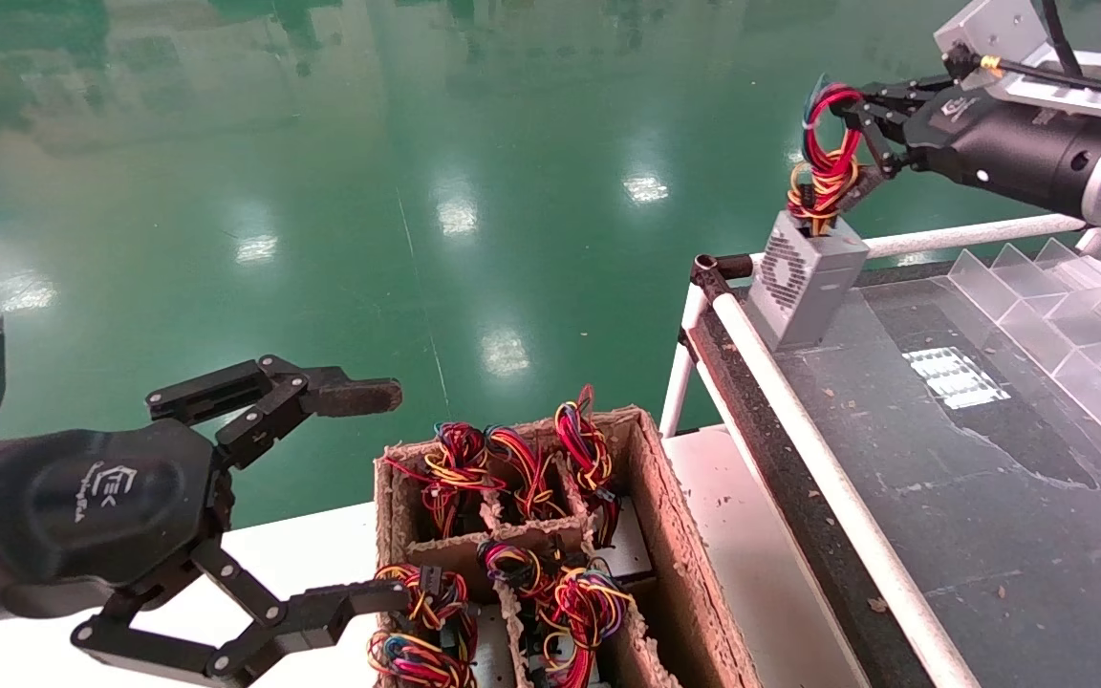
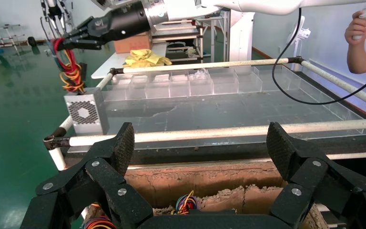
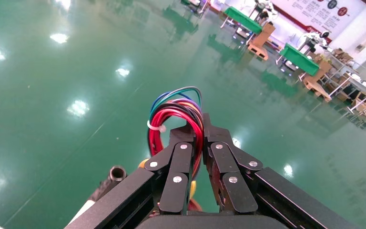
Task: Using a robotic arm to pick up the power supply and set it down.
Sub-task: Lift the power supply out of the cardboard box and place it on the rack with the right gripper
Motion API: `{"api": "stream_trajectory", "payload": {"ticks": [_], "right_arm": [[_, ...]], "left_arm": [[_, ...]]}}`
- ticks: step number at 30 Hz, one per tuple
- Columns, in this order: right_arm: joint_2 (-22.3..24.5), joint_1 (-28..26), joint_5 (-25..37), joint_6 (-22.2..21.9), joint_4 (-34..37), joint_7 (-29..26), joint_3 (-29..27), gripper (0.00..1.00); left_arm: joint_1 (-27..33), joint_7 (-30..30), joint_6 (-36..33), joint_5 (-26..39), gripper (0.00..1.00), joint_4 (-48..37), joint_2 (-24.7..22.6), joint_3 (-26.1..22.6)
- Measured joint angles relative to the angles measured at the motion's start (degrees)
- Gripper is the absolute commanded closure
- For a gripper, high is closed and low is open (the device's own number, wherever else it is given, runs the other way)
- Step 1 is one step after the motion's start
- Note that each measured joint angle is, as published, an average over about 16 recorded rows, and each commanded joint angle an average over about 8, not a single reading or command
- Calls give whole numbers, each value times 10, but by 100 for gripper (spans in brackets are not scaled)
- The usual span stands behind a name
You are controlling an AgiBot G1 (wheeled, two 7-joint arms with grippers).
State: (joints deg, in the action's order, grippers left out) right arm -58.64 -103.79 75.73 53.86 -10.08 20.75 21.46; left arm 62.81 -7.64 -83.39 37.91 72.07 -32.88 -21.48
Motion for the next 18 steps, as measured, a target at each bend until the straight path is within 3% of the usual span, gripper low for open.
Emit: {"api": "stream_trajectory", "payload": {"ticks": [17, 18], "right_arm": [[-34, -15, -10, -16, 70, 47, -8, 100], [-35, -15, -11, -16, 72, 49, -8, 96]], "left_arm": [[0, 0, 0, 0, 0, 0, 0, 0], [0, 0, 0, 0, 0, 0, 0, 0]]}}
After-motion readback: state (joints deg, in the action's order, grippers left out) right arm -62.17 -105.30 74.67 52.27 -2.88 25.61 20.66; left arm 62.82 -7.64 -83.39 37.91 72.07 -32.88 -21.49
